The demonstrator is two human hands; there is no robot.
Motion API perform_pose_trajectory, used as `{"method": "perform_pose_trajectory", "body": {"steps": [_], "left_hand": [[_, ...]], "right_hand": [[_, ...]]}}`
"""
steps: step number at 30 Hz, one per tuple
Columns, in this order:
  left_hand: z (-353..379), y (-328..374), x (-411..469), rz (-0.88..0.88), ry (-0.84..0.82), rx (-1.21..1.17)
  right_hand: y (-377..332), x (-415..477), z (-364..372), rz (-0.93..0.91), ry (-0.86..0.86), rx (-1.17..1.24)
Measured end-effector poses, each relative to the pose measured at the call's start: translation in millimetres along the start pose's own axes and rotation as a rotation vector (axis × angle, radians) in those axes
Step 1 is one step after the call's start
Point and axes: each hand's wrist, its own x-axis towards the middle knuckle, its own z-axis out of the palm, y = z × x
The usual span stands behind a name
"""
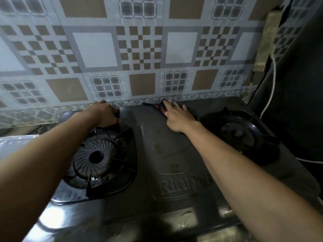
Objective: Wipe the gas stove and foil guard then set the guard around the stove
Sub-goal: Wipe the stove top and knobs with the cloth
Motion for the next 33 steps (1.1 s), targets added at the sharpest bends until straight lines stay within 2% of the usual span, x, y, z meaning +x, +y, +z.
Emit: {"method": "perform_pose_trajectory", "body": {"steps": [3,8,11,16,19,27,33], "left_hand": [[4,-5,4,0.011,-0.001,-0.022],[12,-11,8,0.017,0.017,-0.062],[14,-13,9,0.016,0.023,-0.082],[13,-14,8,0.021,0.007,-0.128],[12,-18,4,0.034,-0.002,-0.141],[11,-23,-4,0.058,-0.013,-0.103],[15,-32,-6,0.095,-0.030,-0.114]], "right_hand": [[-32,-15,19,-0.141,0.032,0.025],[-52,-50,33,-0.228,0.068,0.020],[-38,-66,29,-0.182,0.032,0.035],[6,-81,14,0.059,0.023,-0.021],[9,-91,14,0.143,0.033,-0.015],[-33,-121,32,0.038,0.097,0.025],[-35,-131,36,0.032,0.207,-0.118]]}}
